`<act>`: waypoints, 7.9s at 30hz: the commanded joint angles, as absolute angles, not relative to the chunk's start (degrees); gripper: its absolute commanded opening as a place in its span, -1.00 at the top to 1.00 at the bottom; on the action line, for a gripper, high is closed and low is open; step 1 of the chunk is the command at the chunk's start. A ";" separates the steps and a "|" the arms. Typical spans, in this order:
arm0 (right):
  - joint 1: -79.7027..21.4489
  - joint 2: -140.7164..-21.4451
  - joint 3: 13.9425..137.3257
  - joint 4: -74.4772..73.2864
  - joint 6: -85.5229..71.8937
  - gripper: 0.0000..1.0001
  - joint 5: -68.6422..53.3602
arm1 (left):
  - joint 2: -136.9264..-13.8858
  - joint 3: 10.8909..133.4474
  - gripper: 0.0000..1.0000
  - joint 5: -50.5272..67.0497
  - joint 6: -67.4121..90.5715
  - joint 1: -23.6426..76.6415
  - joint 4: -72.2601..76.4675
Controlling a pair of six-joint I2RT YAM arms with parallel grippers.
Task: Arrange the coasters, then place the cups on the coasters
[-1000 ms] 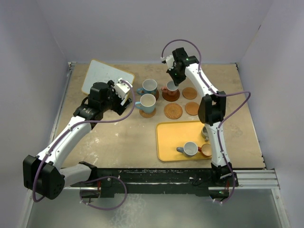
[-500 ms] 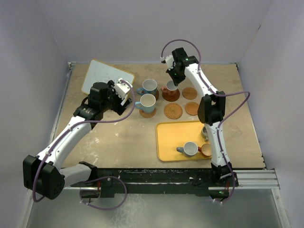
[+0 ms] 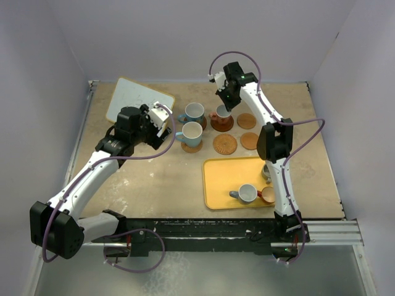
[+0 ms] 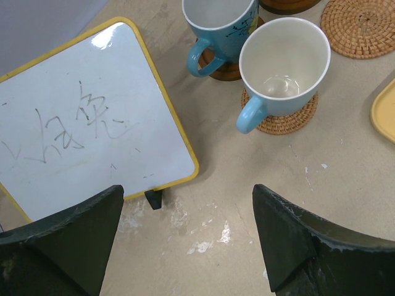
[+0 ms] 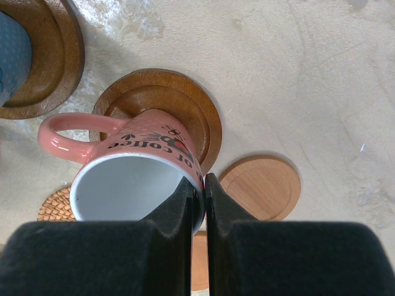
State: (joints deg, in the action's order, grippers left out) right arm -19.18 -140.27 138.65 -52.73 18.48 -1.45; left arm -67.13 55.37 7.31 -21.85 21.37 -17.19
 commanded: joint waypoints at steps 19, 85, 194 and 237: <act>-19.85 -141.29 141.78 -55.54 22.47 1.00 -5.24 | -66.33 55.34 -0.63 9.31 -22.23 20.70 -15.38; -19.86 -95.12 103.64 -51.26 31.15 -0.44 -1.08 | -67.94 61.25 -0.80 6.78 -27.87 20.48 -21.19; -27.40 -67.85 52.12 -48.03 35.85 1.00 -18.72 | -57.90 50.35 -0.87 9.01 -14.94 15.01 -14.14; -24.76 -94.80 88.47 -44.38 38.91 1.00 -8.06 | -59.35 51.34 -0.87 10.78 -15.58 15.01 -16.25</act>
State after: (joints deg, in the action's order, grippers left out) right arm -25.76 -94.52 83.99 -45.58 37.71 -7.01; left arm -59.51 50.63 9.30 -14.61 15.40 -17.72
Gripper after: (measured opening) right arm 0.099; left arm 0.937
